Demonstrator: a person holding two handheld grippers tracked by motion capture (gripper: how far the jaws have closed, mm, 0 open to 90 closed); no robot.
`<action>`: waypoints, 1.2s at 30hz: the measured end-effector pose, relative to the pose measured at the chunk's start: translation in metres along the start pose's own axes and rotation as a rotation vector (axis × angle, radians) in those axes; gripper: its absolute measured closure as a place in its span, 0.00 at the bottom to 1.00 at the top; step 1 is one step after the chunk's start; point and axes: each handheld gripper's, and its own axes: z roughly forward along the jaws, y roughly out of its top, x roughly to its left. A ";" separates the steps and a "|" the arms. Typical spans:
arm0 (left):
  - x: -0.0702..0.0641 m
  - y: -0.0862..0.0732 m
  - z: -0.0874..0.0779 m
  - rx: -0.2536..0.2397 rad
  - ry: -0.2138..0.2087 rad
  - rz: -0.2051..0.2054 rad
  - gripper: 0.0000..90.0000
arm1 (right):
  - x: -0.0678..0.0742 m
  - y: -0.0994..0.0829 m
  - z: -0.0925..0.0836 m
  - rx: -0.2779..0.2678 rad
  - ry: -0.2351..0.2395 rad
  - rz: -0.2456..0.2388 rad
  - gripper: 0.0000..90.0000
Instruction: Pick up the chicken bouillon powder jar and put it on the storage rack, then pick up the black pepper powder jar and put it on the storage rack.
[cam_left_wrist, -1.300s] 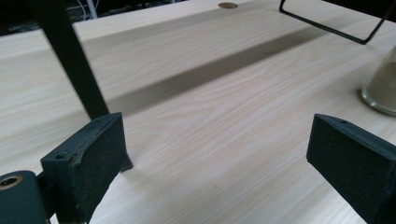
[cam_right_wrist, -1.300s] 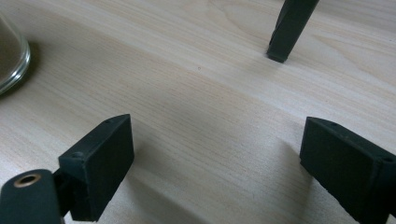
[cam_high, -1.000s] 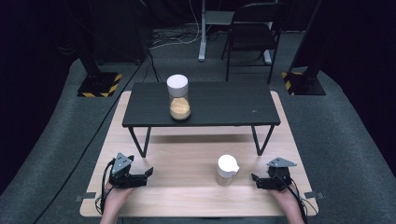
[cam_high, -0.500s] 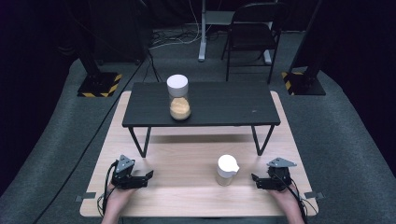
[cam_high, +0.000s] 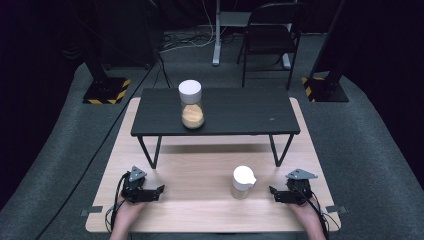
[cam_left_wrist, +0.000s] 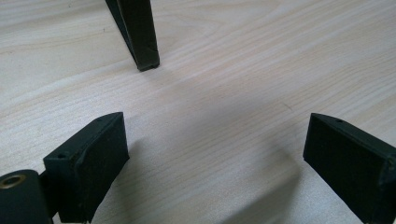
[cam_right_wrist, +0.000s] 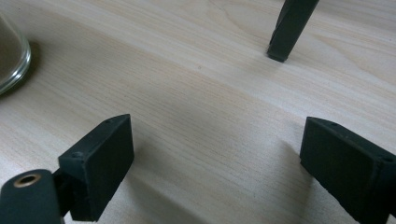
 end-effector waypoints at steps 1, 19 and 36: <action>-0.002 0.001 0.000 0.004 0.007 0.008 0.06 | 0.000 0.000 0.000 0.000 0.000 0.000 0.10; -0.007 0.004 0.002 0.023 0.026 0.048 0.05 | 0.000 -0.001 -0.003 -0.010 -0.013 0.013 0.13; -0.007 0.005 0.003 0.023 0.029 0.044 0.05 | -0.002 -0.004 -0.027 -0.105 0.019 0.042 0.14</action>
